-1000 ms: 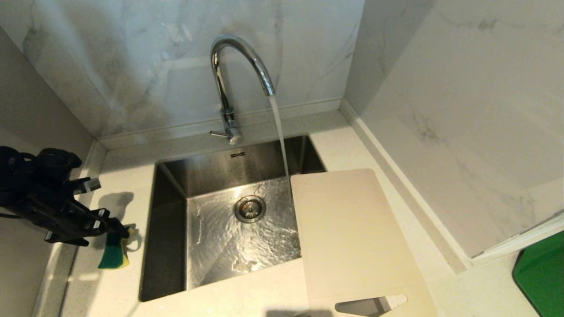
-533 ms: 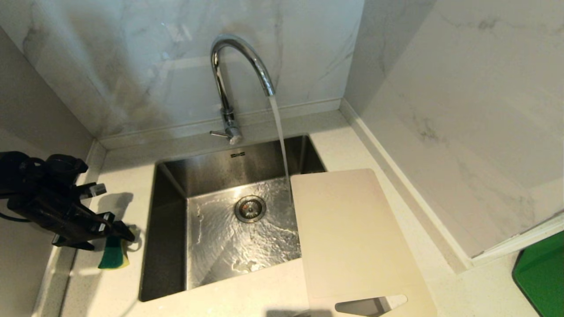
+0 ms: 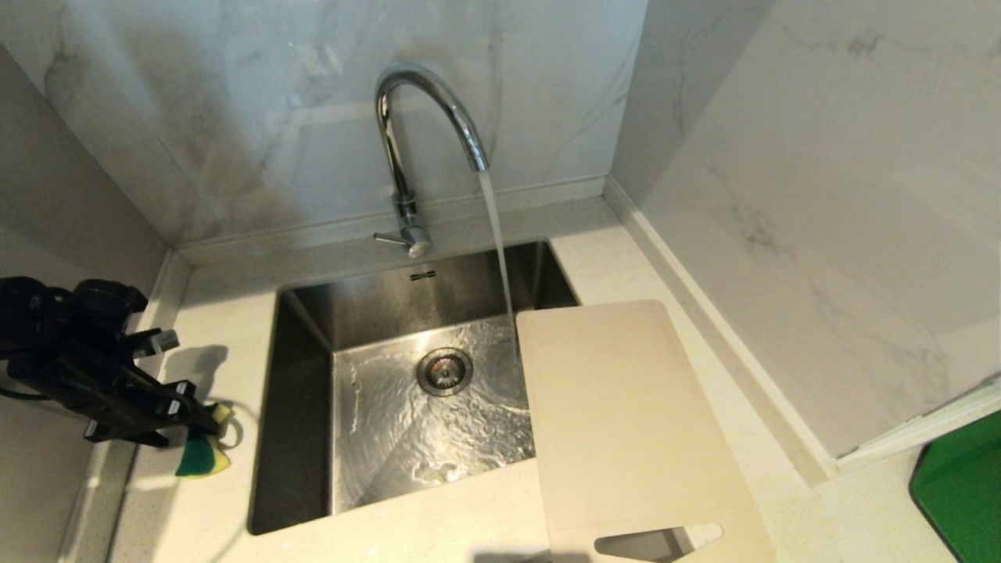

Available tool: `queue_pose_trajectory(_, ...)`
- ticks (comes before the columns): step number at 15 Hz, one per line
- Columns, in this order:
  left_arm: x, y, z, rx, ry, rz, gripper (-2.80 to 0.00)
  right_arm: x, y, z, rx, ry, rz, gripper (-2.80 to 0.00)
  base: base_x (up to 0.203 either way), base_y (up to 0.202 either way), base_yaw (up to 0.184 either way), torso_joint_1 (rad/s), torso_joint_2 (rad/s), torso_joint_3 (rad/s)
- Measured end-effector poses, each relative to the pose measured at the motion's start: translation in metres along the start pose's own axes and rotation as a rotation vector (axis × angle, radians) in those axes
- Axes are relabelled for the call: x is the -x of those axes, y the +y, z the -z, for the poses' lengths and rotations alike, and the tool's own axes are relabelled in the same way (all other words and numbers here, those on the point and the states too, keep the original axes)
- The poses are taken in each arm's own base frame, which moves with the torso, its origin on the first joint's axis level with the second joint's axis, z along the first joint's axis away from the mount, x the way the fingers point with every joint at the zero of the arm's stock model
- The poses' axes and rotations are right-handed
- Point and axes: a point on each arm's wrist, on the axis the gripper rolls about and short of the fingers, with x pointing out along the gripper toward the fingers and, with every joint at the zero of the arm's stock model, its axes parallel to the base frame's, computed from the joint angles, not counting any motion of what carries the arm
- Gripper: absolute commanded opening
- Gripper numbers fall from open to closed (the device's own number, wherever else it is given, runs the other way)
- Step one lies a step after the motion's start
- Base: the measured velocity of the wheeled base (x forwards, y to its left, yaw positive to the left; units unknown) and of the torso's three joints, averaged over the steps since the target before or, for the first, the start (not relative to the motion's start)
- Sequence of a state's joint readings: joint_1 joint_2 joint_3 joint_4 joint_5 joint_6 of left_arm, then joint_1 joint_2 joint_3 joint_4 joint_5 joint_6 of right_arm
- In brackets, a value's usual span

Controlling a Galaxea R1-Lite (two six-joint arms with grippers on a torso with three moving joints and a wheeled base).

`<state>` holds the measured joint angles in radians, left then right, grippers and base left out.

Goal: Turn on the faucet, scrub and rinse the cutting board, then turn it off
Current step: Pick up the cleaning cloth

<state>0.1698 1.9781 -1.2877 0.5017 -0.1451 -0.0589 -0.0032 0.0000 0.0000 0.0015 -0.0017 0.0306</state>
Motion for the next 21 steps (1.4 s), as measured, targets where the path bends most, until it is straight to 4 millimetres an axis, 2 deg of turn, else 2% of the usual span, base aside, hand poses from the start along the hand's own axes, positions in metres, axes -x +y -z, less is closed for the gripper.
queue_pose_trajectory(4, 0.012, -0.006, 0.003, 0.002, -0.016, 0.054, -2.80, 0.000, 0.000, 0.000, 0.000, 0.000, 0.000, -2.80, 0.000, 0.000, 0.000, 0.000, 0.00, 0.000)
queue_pose_trajectory(10, 0.039, -0.026, 0.009, 0.028, -0.075, 0.084, -2.80, 0.000, 0.000, 0.000, 0.000, 0.000, 0.000, -2.80, 0.000, 0.000, 0.000, 0.000, 0.00, 0.000)
queue_pose_trajectory(21, 0.070, -0.030, 0.012, 0.088, -0.168, 0.104, -2.80, 0.000, 0.000, 0.000, 0.000, 0.000, 0.000, -2.80, 0.000, 0.000, 0.000, 0.000, 0.00, 0.000)
